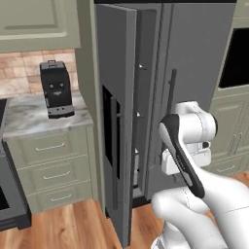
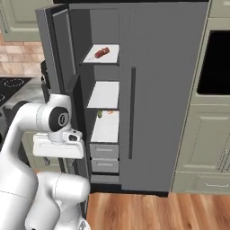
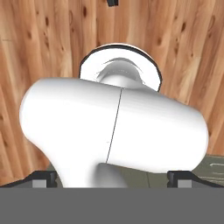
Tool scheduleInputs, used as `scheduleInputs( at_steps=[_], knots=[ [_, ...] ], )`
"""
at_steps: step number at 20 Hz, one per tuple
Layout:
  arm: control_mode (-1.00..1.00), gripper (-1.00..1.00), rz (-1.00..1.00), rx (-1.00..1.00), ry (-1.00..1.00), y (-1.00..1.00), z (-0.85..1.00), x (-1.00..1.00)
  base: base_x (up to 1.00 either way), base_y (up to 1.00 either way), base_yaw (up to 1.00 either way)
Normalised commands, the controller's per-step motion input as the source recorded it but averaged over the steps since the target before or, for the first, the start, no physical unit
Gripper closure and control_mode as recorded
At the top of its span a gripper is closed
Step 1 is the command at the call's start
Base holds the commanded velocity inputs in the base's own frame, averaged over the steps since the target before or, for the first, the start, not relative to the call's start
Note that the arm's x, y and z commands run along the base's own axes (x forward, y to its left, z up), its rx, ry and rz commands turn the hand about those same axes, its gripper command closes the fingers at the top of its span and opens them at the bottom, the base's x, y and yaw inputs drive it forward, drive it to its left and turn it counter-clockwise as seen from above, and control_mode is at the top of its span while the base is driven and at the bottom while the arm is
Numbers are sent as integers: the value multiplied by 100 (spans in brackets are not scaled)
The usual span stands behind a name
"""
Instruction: Store the kebab skewer in the freezer for long-term storage. Close the freezer door after placing the cooked food.
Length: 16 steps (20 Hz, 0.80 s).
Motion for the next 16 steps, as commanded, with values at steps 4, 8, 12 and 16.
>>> scheduleInputs(
  at_steps=[4,8,12,16],
  knots=[
    [100,-100,0,0,0,0,0,0,8,13,0],
    [100,-100,0,0,0,0,0,0,0,17,0],
    [100,-100,0,0,0,0,0,0,0,43,-10],
    [100,-100,0,0,0,0,0,0,6,12,-1]
  ],
)
